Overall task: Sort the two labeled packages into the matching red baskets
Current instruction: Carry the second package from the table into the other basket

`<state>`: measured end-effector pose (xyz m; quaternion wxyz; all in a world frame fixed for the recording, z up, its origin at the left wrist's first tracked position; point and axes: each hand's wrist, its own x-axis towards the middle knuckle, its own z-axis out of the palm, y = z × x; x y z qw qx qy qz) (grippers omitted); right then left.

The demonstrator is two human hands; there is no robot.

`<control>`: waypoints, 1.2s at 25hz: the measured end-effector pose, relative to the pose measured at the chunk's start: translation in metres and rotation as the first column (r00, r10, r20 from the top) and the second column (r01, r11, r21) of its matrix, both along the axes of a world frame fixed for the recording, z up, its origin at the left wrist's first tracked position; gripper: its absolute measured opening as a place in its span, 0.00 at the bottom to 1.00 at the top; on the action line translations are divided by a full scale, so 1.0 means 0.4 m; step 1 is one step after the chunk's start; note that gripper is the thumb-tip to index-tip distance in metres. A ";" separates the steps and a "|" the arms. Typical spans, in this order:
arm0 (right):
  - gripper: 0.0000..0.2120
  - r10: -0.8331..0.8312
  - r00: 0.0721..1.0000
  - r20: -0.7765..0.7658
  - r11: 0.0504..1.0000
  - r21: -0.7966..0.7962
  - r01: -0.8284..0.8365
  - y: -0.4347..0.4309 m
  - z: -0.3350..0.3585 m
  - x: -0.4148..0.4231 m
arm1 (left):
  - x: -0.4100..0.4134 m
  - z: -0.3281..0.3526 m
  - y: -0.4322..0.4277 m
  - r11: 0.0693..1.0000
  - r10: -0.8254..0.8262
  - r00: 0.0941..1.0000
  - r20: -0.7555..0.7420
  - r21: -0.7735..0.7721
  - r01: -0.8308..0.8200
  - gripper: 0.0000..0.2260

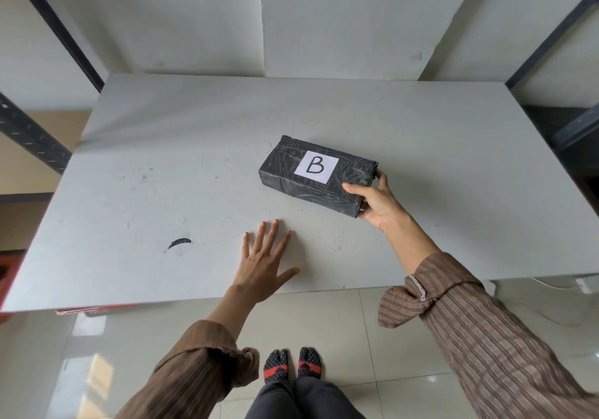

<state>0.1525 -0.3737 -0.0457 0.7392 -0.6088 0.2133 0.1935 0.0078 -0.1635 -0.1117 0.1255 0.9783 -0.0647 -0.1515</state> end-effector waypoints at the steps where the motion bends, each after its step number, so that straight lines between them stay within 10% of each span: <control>1: 0.35 0.012 1.000 0.005 1.000 -0.002 -0.012 0.001 0.004 -0.008 | -0.004 0.004 0.008 1.000 -0.004 1.000 0.005 0.000 0.004 0.34; 17: 0.29 0.297 0.941 0.163 0.942 0.109 -0.316 0.035 0.071 -0.231 | -0.286 0.050 0.123 0.960 0.270 0.961 0.053 -0.091 -0.265 0.26; 30: 0.27 0.613 0.753 0.241 0.718 0.227 -0.658 0.164 0.096 -0.565 | -0.780 0.101 0.089 0.763 0.646 0.756 0.106 -0.073 -0.642 0.24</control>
